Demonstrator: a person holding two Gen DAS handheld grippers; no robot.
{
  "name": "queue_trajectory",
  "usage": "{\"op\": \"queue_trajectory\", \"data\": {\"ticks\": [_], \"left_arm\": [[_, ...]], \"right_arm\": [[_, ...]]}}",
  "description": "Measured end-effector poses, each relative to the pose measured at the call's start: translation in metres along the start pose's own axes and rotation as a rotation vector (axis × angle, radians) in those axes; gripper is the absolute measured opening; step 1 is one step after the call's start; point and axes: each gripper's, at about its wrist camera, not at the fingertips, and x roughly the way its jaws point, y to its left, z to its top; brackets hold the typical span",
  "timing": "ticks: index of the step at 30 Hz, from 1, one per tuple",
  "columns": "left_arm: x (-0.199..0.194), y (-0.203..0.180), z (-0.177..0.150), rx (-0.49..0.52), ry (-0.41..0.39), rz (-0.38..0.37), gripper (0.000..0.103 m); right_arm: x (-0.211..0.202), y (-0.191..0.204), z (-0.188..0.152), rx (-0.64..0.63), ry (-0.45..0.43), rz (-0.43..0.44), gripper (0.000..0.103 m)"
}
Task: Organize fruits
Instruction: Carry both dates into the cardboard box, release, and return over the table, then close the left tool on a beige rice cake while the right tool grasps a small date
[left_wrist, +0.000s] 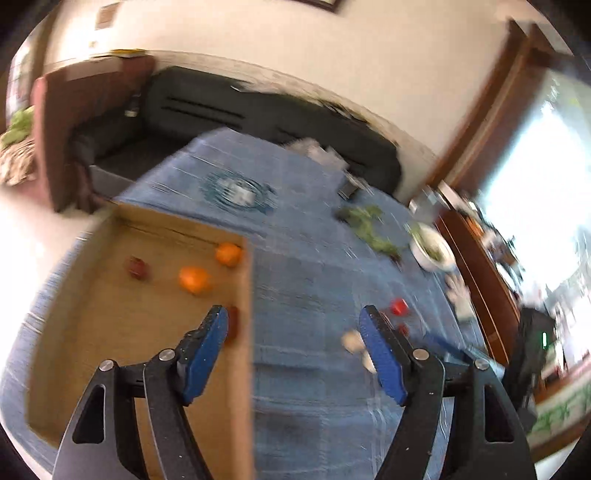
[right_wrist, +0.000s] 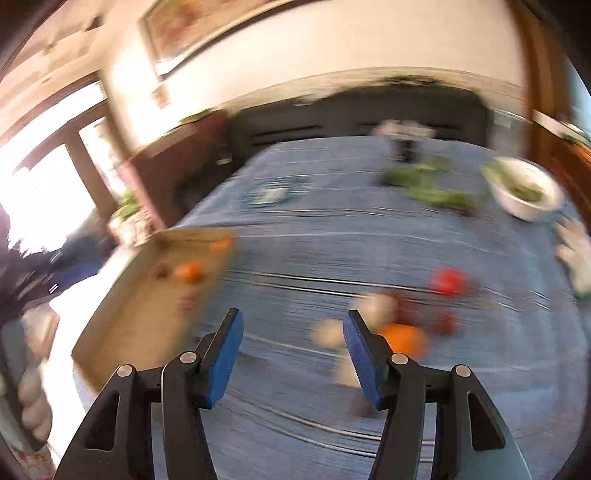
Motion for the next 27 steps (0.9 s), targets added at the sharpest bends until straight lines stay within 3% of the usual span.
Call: {"op": "queue_trajectory", "data": {"ticks": [4, 10, 13, 20, 27], "left_arm": [[0.041, -0.030, -0.027, 0.046, 0.089, -0.032, 0.073], [0.090, -0.052, -0.054, 0.078, 0.180, -0.062, 0.073], [0.102, -0.055, -0.057, 0.089, 0.181, -0.073, 0.072], [0.139, -0.049, -0.048, 0.071, 0.182, -0.043, 0.051], [0.163, -0.053, -0.049, 0.125, 0.179, -0.028, 0.049]], "right_arm": [[-0.008, -0.056, -0.007, 0.102, 0.003, -0.057, 0.061], [0.002, -0.084, -0.019, 0.152, 0.039, -0.055, 0.061], [0.014, -0.088, -0.018, 0.152, 0.037, -0.060, 0.057], [0.047, -0.086, -0.007, 0.146, 0.029, -0.086, 0.049], [0.063, -0.087, -0.010, 0.128, 0.043, -0.081, 0.049]]}}
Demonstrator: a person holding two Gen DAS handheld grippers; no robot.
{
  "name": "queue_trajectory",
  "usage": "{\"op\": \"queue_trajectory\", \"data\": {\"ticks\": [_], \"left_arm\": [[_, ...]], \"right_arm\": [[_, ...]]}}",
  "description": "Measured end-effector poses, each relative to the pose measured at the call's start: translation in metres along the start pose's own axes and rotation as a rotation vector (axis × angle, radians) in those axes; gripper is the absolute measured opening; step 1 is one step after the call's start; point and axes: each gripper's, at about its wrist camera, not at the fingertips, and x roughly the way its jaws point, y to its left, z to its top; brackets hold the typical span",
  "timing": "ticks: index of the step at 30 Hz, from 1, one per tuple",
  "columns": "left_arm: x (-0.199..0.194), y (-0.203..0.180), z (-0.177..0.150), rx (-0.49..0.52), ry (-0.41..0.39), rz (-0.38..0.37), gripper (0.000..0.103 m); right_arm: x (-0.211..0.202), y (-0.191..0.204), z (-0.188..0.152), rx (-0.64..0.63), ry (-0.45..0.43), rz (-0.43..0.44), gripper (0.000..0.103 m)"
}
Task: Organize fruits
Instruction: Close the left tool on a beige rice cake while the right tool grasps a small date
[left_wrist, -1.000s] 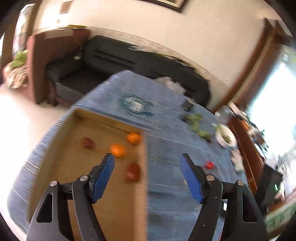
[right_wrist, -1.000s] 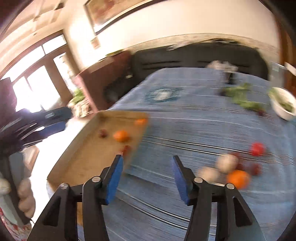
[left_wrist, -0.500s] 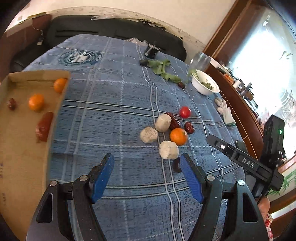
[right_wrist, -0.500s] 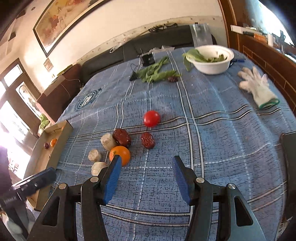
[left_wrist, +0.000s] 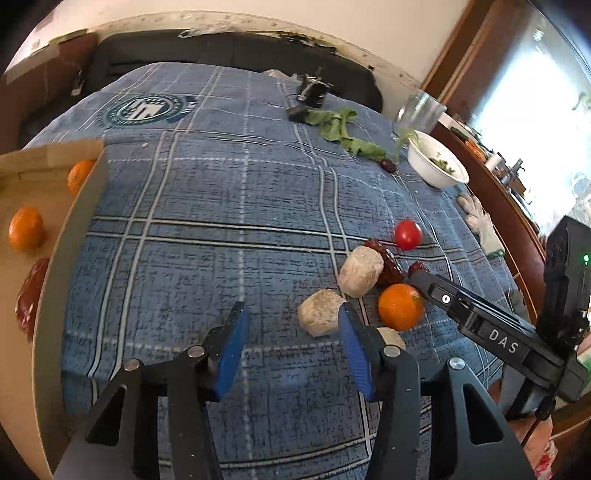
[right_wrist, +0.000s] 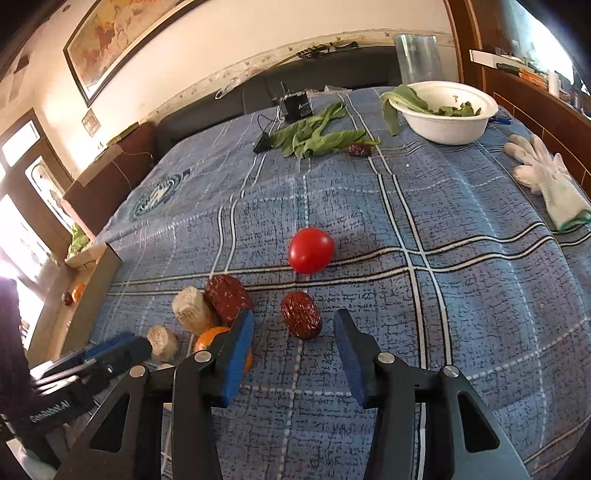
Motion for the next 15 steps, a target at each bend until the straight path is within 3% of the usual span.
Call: {"op": "queue_trajectory", "data": {"ticks": [9, 11, 12, 13, 15], "left_arm": [[0.006, -0.018, -0.005, 0.109, -0.016, 0.010, 0.049], [0.005, -0.015, -0.004, 0.095, -0.016, -0.008, 0.049], [0.004, -0.012, -0.004, 0.085, -0.017, -0.016, 0.046], [0.004, -0.012, -0.004, 0.080, -0.015, -0.020, 0.031], [0.004, -0.012, -0.006, 0.078, -0.015, -0.032, 0.027]], "right_arm": [[0.002, 0.005, 0.000, -0.026, -0.007, -0.024, 0.049], [0.002, 0.004, 0.000, -0.023, -0.007, -0.029, 0.041], [0.002, 0.003, 0.000, -0.023, -0.004, -0.033, 0.037], [0.002, 0.003, -0.001, -0.025, -0.004, -0.040, 0.033], [0.000, 0.003, -0.002, -0.030, -0.002, -0.051, 0.029]]}}
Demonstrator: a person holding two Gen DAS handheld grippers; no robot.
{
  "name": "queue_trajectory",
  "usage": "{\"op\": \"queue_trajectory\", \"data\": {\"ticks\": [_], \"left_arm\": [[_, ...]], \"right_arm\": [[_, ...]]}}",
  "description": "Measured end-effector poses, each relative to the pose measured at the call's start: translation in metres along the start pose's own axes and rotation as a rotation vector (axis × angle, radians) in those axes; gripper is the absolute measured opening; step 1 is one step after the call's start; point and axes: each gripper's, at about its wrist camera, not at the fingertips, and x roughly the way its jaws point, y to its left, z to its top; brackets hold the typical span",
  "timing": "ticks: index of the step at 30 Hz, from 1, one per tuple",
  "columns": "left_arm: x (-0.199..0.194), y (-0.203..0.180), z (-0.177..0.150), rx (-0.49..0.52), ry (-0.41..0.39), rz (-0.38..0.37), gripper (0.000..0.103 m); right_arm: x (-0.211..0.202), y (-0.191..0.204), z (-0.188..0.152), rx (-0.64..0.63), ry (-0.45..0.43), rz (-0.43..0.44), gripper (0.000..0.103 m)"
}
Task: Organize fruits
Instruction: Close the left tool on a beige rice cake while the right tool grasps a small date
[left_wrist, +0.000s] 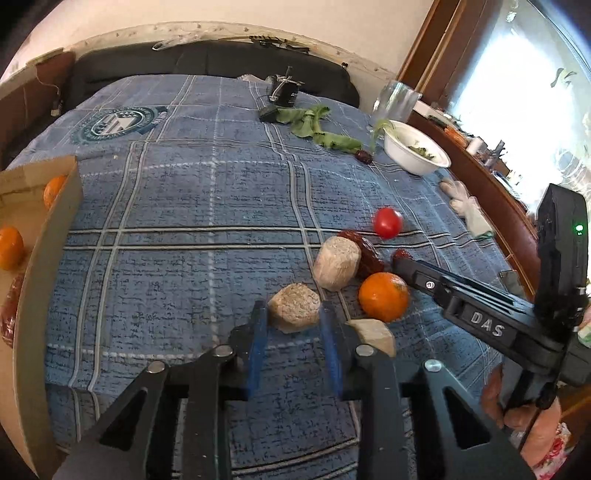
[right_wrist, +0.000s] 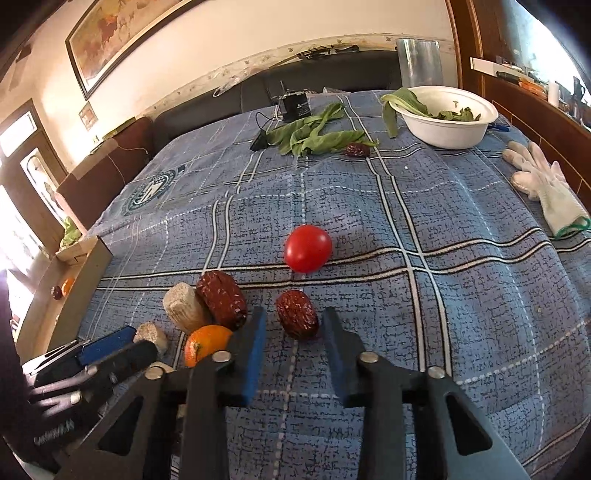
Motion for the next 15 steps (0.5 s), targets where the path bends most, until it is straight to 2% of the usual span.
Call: {"op": "queue_trajectory", "data": {"ticks": [6, 11, 13, 15], "left_arm": [[0.0024, -0.0051, -0.0003, 0.016, -0.003, 0.036, 0.028], [0.0034, -0.0100, -0.0013, 0.046, 0.001, 0.040, 0.035], [0.0034, -0.0101, -0.0015, 0.047, 0.000, 0.041, 0.035], [0.0028, -0.0102, -0.0016, 0.040, -0.002, 0.046, 0.028]], "right_arm": [[0.0024, 0.0029, 0.0016, -0.014, -0.001, -0.021, 0.030], [0.0044, 0.0027, 0.0035, -0.014, -0.002, -0.014, 0.030], [0.0039, 0.0013, 0.0034, -0.008, -0.004, -0.009, 0.029], [0.0027, -0.0009, 0.0029, 0.004, -0.007, -0.006, 0.024]]}}
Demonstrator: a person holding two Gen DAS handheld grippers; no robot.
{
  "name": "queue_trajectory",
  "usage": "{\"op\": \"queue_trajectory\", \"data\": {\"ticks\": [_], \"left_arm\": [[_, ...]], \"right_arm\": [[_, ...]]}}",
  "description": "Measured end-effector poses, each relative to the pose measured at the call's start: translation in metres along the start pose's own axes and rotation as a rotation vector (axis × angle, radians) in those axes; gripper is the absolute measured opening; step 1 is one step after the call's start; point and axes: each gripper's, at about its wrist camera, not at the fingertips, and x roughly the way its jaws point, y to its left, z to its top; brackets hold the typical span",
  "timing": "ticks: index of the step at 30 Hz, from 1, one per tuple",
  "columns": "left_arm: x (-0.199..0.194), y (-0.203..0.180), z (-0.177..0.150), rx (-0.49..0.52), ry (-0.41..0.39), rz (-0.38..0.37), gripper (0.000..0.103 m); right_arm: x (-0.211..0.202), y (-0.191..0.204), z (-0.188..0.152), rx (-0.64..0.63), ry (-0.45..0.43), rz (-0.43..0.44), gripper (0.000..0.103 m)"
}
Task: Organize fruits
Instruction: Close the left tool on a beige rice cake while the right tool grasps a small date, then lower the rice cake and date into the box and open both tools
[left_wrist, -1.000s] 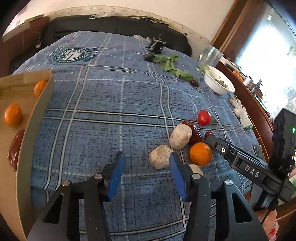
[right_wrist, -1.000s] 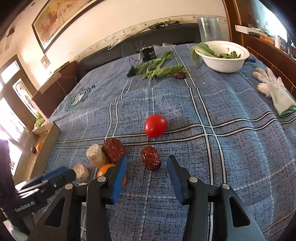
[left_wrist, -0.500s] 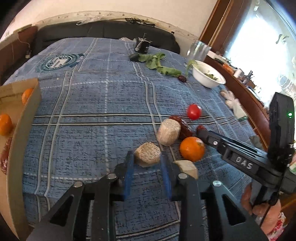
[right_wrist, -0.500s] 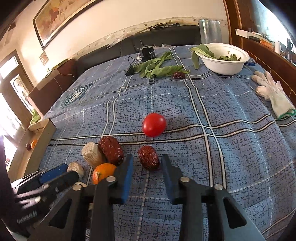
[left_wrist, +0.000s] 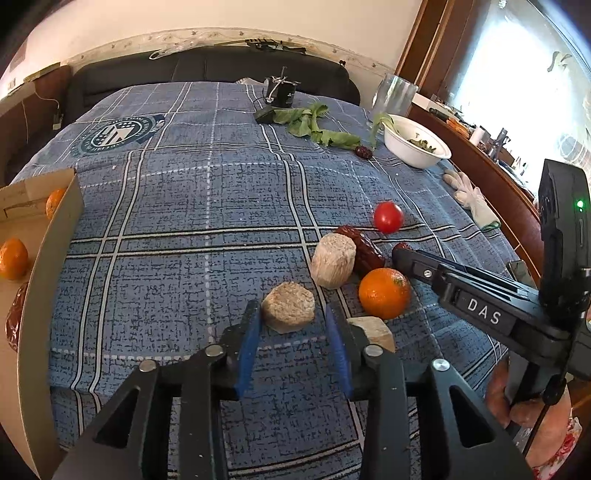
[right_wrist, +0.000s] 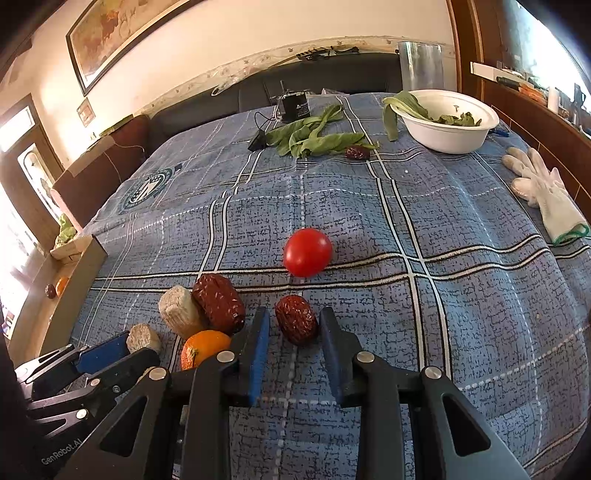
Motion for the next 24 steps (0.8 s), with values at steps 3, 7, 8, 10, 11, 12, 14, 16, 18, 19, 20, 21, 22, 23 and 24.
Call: {"op": "queue_trajectory", "data": {"ticks": [3, 7, 8, 10, 11, 12, 14, 16, 18, 19, 20, 21, 22, 23, 24], "left_arm": [[-0.002, 0.001, 0.000, -0.008, -0.008, -0.012, 0.027], [-0.008, 0.004, -0.001, -0.016, -0.046, -0.032, 0.027], [-0.009, 0.005, -0.001, -0.019, -0.054, -0.037, 0.027], [-0.011, 0.008, -0.001, -0.029, -0.066, -0.043, 0.027], [-0.012, 0.009, 0.000, -0.037, -0.068, -0.050, 0.027], [-0.012, 0.011, 0.000, -0.046, -0.069, -0.053, 0.027], [-0.014, 0.014, 0.000, -0.062, -0.077, -0.062, 0.027], [-0.016, 0.017, 0.000, -0.076, -0.089, -0.064, 0.027], [-0.021, 0.019, -0.001, -0.086, -0.105, -0.059, 0.027], [-0.024, 0.020, -0.001, -0.084, -0.115, -0.051, 0.027], [-0.028, 0.020, -0.002, -0.087, -0.125, -0.048, 0.027], [-0.033, 0.021, -0.004, -0.098, -0.131, -0.055, 0.027], [-0.040, 0.022, -0.007, -0.108, -0.139, -0.067, 0.027], [-0.048, 0.023, -0.011, -0.116, -0.146, -0.076, 0.027], [-0.057, 0.024, -0.015, -0.125, -0.151, -0.089, 0.027]], "right_arm": [[-0.005, -0.004, -0.001, 0.021, -0.020, 0.004, 0.023], [-0.015, -0.006, -0.004, 0.032, -0.058, -0.005, 0.023], [-0.017, -0.006, -0.005, 0.033, -0.065, -0.005, 0.023], [-0.021, -0.007, -0.007, 0.035, -0.076, -0.005, 0.023], [-0.022, -0.006, -0.008, 0.034, -0.079, -0.007, 0.023], [-0.024, -0.005, -0.008, 0.034, -0.083, -0.011, 0.023], [-0.029, -0.003, -0.010, 0.032, -0.098, -0.017, 0.023], [-0.037, 0.002, -0.013, 0.025, -0.108, -0.026, 0.023], [-0.052, 0.008, -0.018, 0.034, -0.125, 0.000, 0.023], [-0.059, 0.011, -0.021, 0.038, -0.130, 0.015, 0.023], [-0.066, 0.015, -0.024, 0.039, -0.132, 0.033, 0.023], [-0.074, 0.021, -0.028, 0.031, -0.134, 0.053, 0.023], [-0.081, 0.026, -0.031, 0.018, -0.137, 0.061, 0.023], [-0.087, 0.032, -0.034, 0.001, -0.139, 0.064, 0.023], [-0.092, 0.040, -0.036, -0.022, -0.140, 0.066, 0.024]]}}
